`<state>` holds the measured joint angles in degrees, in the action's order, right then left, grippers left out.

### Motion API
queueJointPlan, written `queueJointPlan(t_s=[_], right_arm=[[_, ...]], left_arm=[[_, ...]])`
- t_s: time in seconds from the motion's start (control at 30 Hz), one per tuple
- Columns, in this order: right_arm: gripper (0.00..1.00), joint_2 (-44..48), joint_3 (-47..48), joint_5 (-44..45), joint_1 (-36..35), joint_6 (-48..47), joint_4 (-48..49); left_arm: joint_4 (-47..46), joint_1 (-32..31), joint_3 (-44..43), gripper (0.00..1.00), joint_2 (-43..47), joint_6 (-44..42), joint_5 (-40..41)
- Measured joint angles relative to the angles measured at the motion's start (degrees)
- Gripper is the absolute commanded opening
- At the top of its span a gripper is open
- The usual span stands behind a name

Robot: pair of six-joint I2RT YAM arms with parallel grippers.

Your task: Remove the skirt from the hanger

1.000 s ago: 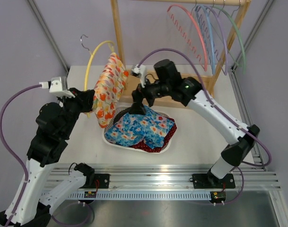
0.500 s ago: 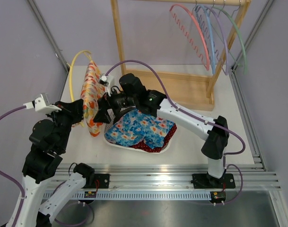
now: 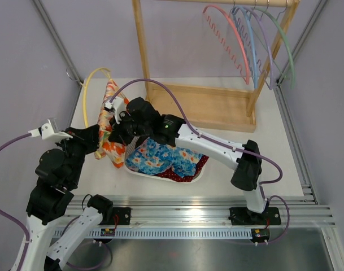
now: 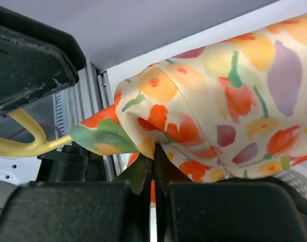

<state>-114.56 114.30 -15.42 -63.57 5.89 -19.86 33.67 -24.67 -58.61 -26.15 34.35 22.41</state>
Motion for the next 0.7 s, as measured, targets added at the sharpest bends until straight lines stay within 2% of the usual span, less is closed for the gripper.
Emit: queueJointPlan(t_s=[0.17,0.27,0.37,0.53,0.7], right_arm=[[0.0,0.02,4.37,1.05,0.46,-3.98,-5.46],[0.0,0.11,12.5,-0.9,2.51,-8.24,-11.96],[0.0,1.51,18.34,-2.51,5.33,-12.41,-14.29],[0.0,6.01,20.57,-2.01,8.5,-16.57,-16.81],[0.0,6.08,22.51,0.22,11.56,-17.77,-17.42]], left_arm=[[0.9,0.0,1.66,0.0,2.12,-1.97,2.32],[1.75,0.0,3.78,0.0,3.76,-3.89,4.9],[3.5,-0.02,5.38,0.0,5.11,-5.4,6.93],[4.22,-0.04,6.49,0.0,6.43,-7.41,10.69],[5.73,-0.02,7.13,0.0,7.78,-8.87,14.49]])
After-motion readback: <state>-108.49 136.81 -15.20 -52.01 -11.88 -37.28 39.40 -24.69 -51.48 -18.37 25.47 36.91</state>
